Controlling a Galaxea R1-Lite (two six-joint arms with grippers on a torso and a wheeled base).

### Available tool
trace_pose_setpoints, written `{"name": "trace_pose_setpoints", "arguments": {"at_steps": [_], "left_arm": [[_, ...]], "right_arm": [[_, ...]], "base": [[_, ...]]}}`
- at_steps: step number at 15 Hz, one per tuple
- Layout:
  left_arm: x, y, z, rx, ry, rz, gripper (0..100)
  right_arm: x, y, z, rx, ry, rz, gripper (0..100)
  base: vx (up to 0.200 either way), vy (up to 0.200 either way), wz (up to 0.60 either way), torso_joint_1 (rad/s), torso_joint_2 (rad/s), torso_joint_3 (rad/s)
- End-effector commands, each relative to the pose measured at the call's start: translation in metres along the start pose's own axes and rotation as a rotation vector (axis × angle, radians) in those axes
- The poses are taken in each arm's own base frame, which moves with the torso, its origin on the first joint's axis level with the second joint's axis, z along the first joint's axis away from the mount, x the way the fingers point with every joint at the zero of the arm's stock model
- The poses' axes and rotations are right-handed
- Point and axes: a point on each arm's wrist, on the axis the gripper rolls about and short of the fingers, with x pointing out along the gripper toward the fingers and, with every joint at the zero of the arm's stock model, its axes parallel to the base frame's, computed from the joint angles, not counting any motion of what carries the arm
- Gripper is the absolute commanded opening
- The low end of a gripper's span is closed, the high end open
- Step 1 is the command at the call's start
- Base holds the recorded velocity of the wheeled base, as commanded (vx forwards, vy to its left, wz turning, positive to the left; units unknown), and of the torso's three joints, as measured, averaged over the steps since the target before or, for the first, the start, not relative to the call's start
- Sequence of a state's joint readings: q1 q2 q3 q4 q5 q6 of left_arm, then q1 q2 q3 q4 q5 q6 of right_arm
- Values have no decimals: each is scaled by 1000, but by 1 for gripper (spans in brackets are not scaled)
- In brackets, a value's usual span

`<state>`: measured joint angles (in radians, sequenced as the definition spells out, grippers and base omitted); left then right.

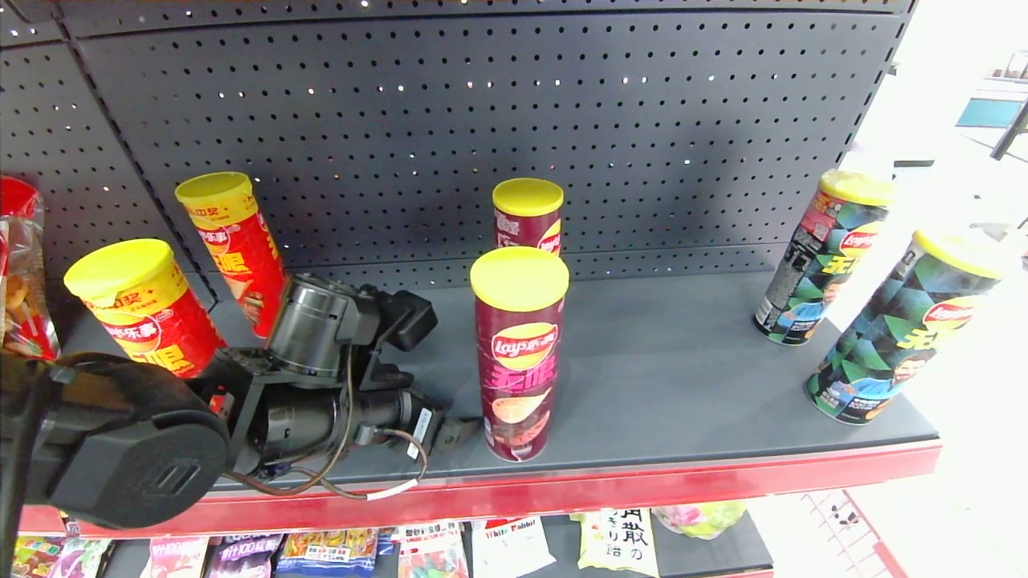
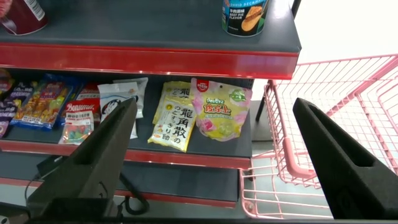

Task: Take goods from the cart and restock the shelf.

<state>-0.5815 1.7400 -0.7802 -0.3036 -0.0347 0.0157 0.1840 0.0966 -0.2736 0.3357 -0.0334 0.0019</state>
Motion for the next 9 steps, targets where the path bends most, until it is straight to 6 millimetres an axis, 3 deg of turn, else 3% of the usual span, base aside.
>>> {"name": "trace_pose_setpoints", "arguments": {"at_steps": [1, 9], "left_arm": [[2, 0, -1, 1, 2, -1, 100], [2, 0, -1, 1, -7, 1, 100]], "right_arm": [[0, 0, 0, 3, 2, 0, 100], [0, 0, 0, 3, 2, 0, 100]], "base": [[0, 0, 0, 0, 0, 0], [0, 0, 0, 0, 0, 0]]}}
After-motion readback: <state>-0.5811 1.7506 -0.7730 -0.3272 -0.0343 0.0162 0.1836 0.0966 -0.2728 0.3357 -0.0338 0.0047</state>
